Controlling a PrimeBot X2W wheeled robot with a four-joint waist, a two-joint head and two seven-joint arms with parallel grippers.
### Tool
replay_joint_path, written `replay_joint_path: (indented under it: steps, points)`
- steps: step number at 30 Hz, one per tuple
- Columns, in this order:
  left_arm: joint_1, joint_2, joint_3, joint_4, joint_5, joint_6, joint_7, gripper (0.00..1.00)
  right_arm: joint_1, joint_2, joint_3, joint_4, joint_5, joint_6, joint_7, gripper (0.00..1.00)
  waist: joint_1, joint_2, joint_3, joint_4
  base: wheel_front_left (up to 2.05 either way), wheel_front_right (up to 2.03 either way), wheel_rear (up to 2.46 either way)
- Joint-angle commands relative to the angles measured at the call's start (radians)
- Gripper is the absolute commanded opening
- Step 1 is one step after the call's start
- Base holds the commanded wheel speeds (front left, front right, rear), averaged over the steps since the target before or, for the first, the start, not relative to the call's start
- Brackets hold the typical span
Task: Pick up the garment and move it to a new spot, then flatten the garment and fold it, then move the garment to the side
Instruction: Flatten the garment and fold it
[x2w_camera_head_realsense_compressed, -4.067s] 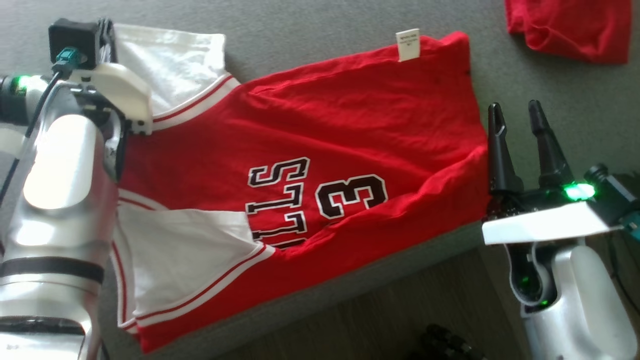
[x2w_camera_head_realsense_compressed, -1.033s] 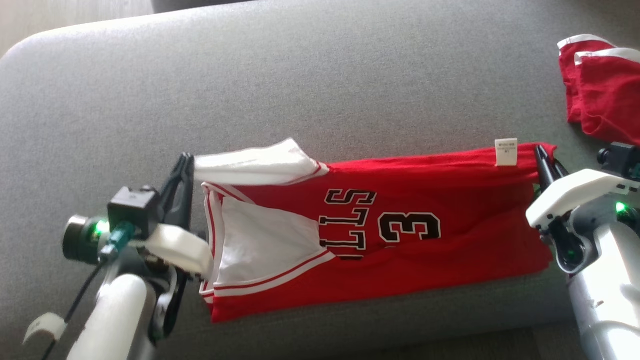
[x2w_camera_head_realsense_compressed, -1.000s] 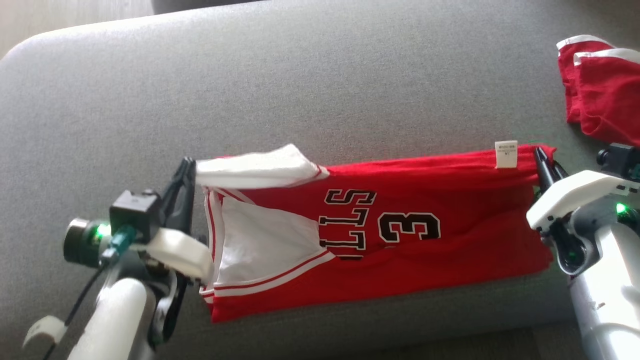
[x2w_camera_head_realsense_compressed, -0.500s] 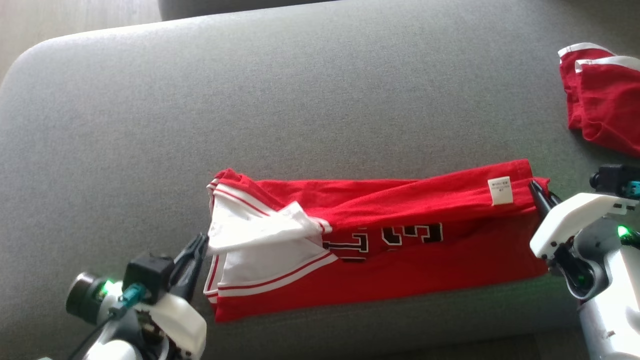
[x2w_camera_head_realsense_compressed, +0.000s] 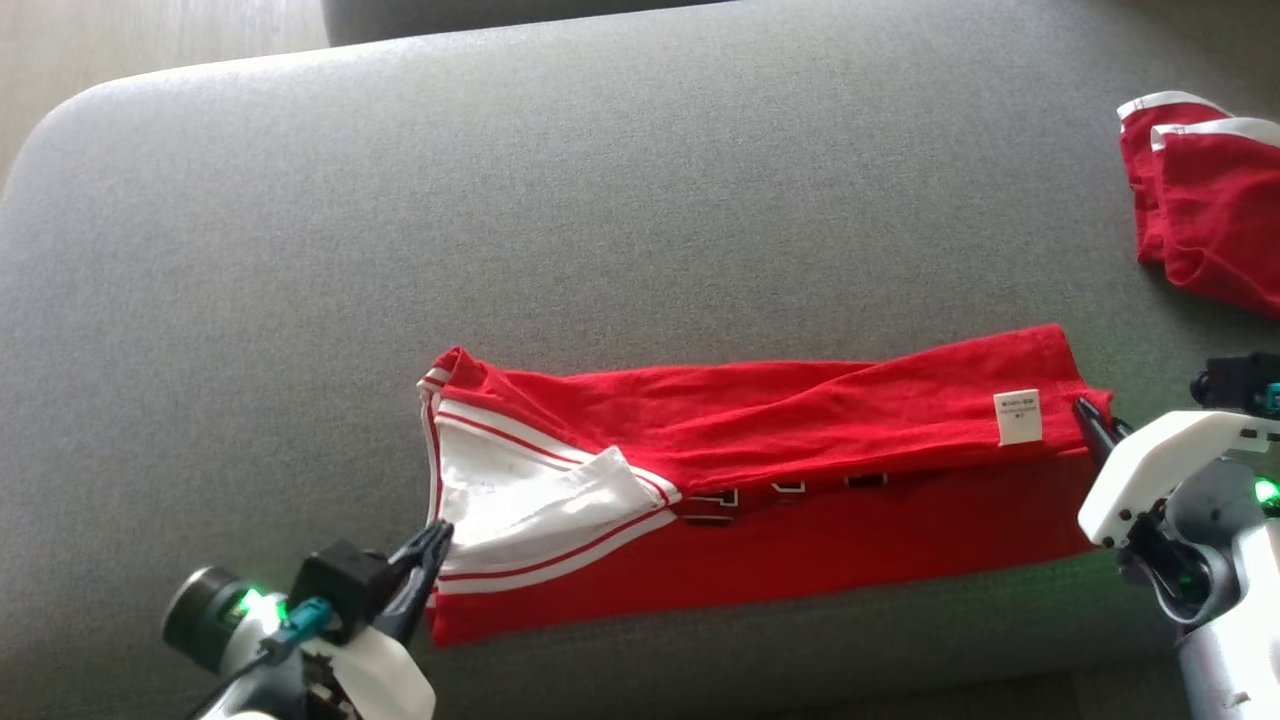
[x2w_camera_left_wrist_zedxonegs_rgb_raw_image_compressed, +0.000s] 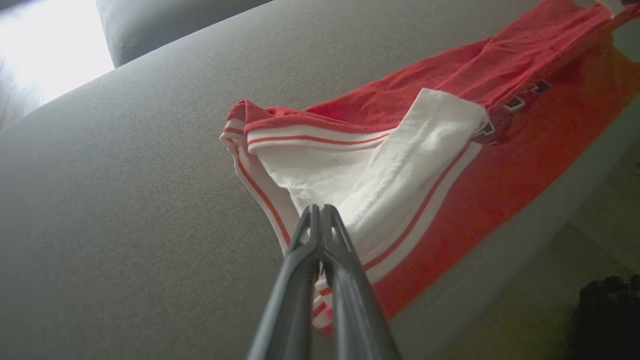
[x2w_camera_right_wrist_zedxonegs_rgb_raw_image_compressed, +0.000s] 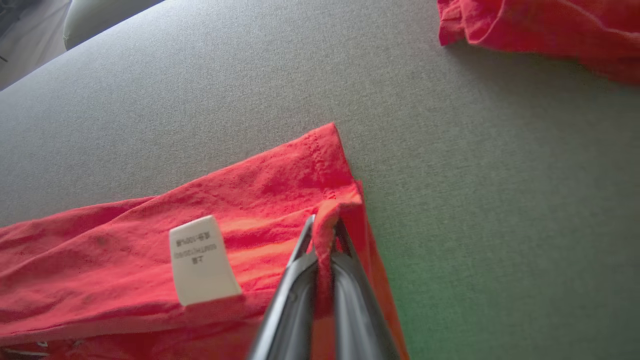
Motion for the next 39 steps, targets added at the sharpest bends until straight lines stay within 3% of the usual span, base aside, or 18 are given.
replay_joint_path:
  steps: [1, 2, 3, 4, 5, 6, 7, 8, 15, 21, 31, 39]
  points:
    - [-0.036, 0.020, 0.030, -0.029, 0.008, -0.002, -0.001, 0.00, 0.002, -0.015, 0.011, -0.046, -0.011, 0.000, 0.018, 0.29, 0.0000, -0.0001, 0.001, -0.003, 0.00, 0.00, 0.00]
    - [-0.038, 0.021, 0.026, -0.028, 0.009, -0.004, -0.001, 0.00, 0.006, -0.012, 0.009, -0.051, -0.013, 0.000, 0.025, 0.35, 0.0000, -0.0001, 0.001, -0.004, 0.00, 0.00, 0.00]
    - [-0.040, 0.022, 0.023, -0.027, 0.011, -0.005, 0.000, 0.00, 0.009, -0.009, 0.003, -0.055, -0.014, 0.000, 0.033, 0.63, 0.0000, -0.0001, 0.001, -0.005, 0.00, 0.00, 0.00]
    - [-0.041, 0.023, 0.021, -0.025, 0.012, -0.006, 0.001, 0.00, 0.013, -0.006, -0.006, -0.057, -0.018, 0.000, 0.041, 1.00, 0.0000, -0.0001, 0.001, -0.007, 0.00, 0.00, 0.00]
    - [-0.042, 0.024, 0.019, -0.023, 0.011, -0.007, 0.002, 0.00, 0.015, -0.004, -0.013, -0.062, -0.023, 0.000, 0.047, 1.00, 0.0000, -0.0001, 0.000, -0.008, 0.00, 0.00, 0.00]
    - [-0.042, 0.025, 0.017, -0.021, 0.010, -0.008, 0.005, 0.16, 0.017, -0.002, -0.019, -0.068, -0.029, 0.000, 0.053, 1.00, 0.0000, -0.0001, -0.001, -0.009, 0.00, 0.00, 0.00]
    - [-0.042, 0.027, 0.017, -0.019, 0.010, -0.007, 0.007, 0.61, 0.021, -0.001, -0.025, -0.075, -0.034, 0.000, 0.060, 1.00, 0.0000, -0.0001, -0.003, -0.010, 0.00, 0.00, 0.00]
    - [-0.042, 0.029, 0.019, -0.019, 0.010, -0.005, 0.009, 0.96, 0.023, -0.001, -0.030, -0.083, -0.040, 0.000, 0.064, 1.00, 0.0000, -0.0001, -0.004, -0.011, 0.00, 0.00, 0.00]
    - [-0.046, 0.034, 0.055, -0.029, -0.012, 0.023, 0.006, 1.00, 0.021, 0.010, -0.069, -0.148, -0.075, 0.000, 0.038, 1.00, 0.0000, -0.0001, -0.018, -0.012, 0.00, 0.00, 0.00]
    - [-0.094, 0.012, 0.149, -0.045, -0.053, 0.084, -0.070, 1.00, 0.004, 0.031, -0.054, -0.248, -0.086, 0.000, -0.084, 1.00, 0.0000, -0.0001, -0.031, -0.008, 0.00, 0.00, 0.00]
    - [-0.159, -0.141, 0.241, -0.037, -0.123, 0.193, -0.276, 1.00, 0.028, 0.068, -0.002, -0.377, -0.091, 0.000, -0.404, 1.00, 0.0000, -0.0001, -0.054, -0.008, 0.00, 0.00, 0.00]
    - [-0.130, -0.256, 0.293, 0.011, -0.148, 0.216, -0.338, 1.00, 0.095, 0.122, 0.023, -0.410, -0.123, 0.000, -0.554, 1.00, 0.0000, -0.0001, -0.066, -0.024, 0.00, 0.00, 0.00]
